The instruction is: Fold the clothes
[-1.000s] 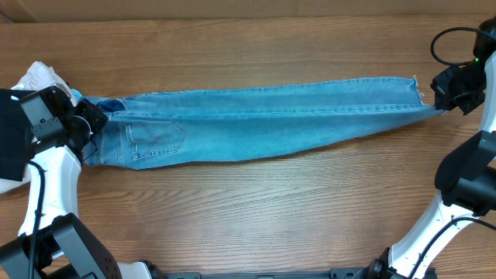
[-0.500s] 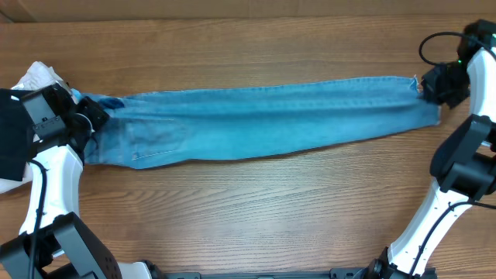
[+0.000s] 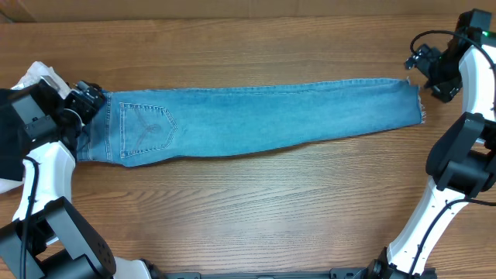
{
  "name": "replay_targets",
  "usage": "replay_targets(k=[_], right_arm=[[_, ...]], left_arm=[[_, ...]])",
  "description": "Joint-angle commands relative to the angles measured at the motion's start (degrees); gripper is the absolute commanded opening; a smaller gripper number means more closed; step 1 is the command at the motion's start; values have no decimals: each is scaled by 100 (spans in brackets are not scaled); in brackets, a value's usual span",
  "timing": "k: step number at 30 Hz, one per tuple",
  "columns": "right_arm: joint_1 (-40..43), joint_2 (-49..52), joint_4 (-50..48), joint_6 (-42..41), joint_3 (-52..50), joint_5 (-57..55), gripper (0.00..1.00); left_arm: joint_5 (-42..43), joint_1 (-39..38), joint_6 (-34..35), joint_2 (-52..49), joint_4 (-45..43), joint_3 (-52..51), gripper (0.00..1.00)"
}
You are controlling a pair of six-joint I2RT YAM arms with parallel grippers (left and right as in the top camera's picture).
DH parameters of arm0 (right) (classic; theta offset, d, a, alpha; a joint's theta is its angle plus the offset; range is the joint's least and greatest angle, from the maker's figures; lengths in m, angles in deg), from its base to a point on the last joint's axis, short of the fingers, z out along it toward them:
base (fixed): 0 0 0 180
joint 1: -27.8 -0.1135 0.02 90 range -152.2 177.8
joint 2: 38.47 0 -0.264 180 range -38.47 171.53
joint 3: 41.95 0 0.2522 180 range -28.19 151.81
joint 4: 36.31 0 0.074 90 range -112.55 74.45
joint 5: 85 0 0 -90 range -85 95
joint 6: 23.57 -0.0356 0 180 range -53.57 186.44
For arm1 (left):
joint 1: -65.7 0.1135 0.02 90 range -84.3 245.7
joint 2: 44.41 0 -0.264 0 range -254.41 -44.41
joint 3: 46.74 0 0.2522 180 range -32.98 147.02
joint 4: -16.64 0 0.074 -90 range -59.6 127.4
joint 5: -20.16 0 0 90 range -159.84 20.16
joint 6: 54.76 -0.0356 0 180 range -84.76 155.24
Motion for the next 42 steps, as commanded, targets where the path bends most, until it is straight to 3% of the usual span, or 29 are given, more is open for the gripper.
replay_targets(k=[1, 9, 15, 26, 33, 35, 38, 42], right_arm=[[24, -74, 260, 372, 138, 24, 100], [22, -129, 721, 1113, 136, 216, 90], [22, -114, 402, 1401, 118, 13, 88], [0, -83, -595, 831, -514, 92, 69], [-4, -79, -1110, 841, -920, 142, 68], [-4, -79, -1250, 861, -1023, 210, 61], [-4, -72, -1379, 861, -1104, 365, 43], [-4, -72, -1445, 861, -1115, 393, 4]], left_arm=[[599, -170, -437, -11, 354, 129, 100], [590, -592, -1294, 251, 1534, 129, 100], [-544, -820, -1292, 160, 2376, 94, 100], [-660, -929, -1292, 155, 2518, 85, 100], [-660, -929, -1290, 155, 2518, 85, 100], [-660, -929, -1292, 155, 2518, 85, 100], [-658, -929, -1290, 155, 2520, 85, 100], [-658, -929, -1290, 155, 2520, 85, 100]])
